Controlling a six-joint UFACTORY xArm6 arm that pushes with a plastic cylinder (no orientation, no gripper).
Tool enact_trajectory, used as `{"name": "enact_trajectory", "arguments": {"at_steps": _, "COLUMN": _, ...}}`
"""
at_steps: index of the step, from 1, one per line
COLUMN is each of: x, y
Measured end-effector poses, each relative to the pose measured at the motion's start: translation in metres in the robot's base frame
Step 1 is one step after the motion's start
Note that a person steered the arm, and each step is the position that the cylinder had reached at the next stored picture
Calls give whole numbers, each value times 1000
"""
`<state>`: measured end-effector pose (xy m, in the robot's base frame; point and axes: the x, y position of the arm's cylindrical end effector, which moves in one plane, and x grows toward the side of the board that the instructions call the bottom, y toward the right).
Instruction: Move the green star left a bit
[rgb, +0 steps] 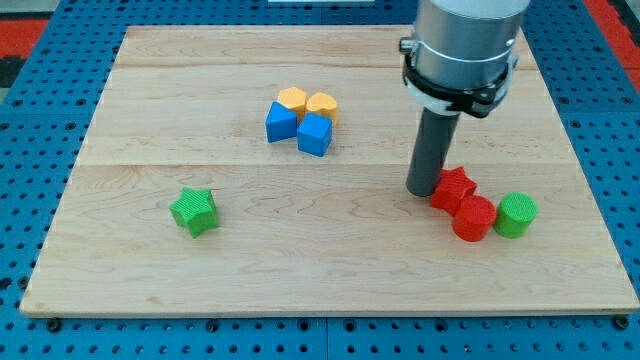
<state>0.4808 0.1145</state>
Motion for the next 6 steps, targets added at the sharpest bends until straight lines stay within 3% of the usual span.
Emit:
{"name": "enact_trajectory", "arguments": {"at_steps": 1, "x": 0, "y": 4}}
{"name": "enact_trajectory", "arguments": {"at_steps": 2, "x": -18, "y": -77}}
{"name": "enact_trajectory", "arguments": {"at_steps": 5, "x": 0, "y": -355}}
{"name": "enact_trajectory", "arguments": {"at_steps": 6, "x": 48, "y": -329}}
